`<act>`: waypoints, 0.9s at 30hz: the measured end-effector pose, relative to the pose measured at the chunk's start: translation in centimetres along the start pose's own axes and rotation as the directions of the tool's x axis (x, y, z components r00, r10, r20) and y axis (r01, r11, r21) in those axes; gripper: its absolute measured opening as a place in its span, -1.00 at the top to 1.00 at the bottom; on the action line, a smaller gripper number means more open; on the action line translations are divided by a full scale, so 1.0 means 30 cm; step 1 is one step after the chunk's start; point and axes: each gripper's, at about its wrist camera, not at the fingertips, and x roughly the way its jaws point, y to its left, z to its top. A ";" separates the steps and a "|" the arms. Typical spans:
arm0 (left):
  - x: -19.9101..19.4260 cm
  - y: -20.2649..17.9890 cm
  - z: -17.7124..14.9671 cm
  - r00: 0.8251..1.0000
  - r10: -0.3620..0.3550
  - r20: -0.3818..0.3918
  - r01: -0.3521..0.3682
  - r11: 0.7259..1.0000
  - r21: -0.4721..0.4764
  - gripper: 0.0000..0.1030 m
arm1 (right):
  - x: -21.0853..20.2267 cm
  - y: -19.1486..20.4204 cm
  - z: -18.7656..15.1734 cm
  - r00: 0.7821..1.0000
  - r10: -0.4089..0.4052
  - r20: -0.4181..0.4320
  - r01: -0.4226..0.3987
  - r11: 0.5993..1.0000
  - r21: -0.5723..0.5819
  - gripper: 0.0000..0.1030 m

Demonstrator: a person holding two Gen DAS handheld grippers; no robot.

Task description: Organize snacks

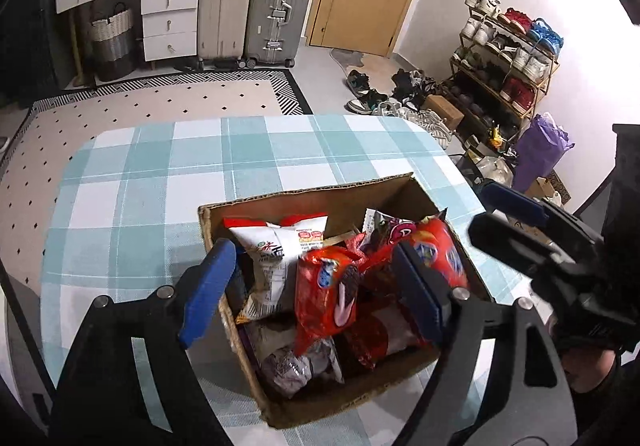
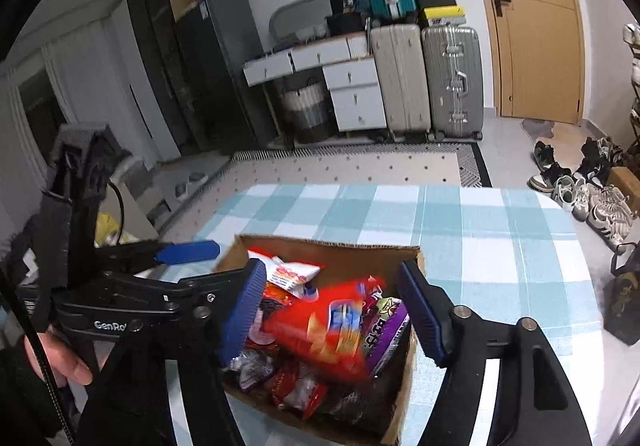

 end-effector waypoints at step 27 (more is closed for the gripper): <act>-0.466 -0.099 -0.207 0.979 0.095 0.179 -0.093 0.995 -0.022 -0.92 | -0.497 0.197 -0.157 0.958 -0.117 0.260 0.149 0.983 -0.105 -0.75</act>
